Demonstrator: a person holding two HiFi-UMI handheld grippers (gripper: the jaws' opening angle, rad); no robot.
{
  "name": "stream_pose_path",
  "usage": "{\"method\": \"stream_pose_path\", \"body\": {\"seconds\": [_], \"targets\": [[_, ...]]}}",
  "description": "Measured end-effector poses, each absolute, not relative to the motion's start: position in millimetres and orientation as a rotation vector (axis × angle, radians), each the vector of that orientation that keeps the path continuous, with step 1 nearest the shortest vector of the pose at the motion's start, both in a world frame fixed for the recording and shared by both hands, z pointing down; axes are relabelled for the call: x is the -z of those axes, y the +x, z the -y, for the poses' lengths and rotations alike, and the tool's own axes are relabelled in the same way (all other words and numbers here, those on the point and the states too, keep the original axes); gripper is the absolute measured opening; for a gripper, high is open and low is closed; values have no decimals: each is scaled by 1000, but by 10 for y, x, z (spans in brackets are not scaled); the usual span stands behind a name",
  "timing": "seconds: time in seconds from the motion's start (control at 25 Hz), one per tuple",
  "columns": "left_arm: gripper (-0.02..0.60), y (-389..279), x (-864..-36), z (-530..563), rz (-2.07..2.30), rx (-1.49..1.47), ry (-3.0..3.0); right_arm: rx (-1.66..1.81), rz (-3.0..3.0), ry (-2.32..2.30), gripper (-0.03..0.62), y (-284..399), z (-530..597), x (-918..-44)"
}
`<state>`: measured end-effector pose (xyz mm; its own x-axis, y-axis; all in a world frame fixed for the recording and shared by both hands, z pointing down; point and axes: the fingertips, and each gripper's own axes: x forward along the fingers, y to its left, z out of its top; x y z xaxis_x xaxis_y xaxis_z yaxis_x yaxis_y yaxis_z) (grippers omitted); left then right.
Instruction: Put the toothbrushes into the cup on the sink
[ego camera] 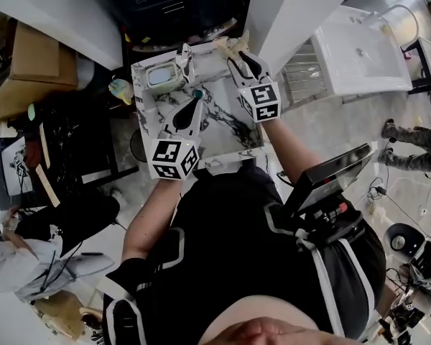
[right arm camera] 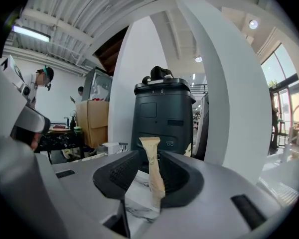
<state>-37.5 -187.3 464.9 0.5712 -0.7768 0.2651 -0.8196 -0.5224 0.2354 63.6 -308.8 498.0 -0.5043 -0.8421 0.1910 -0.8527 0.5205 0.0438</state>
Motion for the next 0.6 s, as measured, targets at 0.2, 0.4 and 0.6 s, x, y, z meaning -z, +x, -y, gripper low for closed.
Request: {"method": "stream_pose_path", "body": {"seconds": [0.2, 0.4, 0.6], "targets": [[6, -425, -4598, 1842, 1348, -142, 2457, -148, 2612, 1440, 95, 664, 2929, -4692], [6, -459, -4553, 1812, 1375, -126, 2444, -119, 2686, 1390, 58, 616, 2713, -4350], [6, -410, -4408, 1796, 1395, -104, 2465, -109, 2719, 1407, 35, 704, 2540, -4093]]}}
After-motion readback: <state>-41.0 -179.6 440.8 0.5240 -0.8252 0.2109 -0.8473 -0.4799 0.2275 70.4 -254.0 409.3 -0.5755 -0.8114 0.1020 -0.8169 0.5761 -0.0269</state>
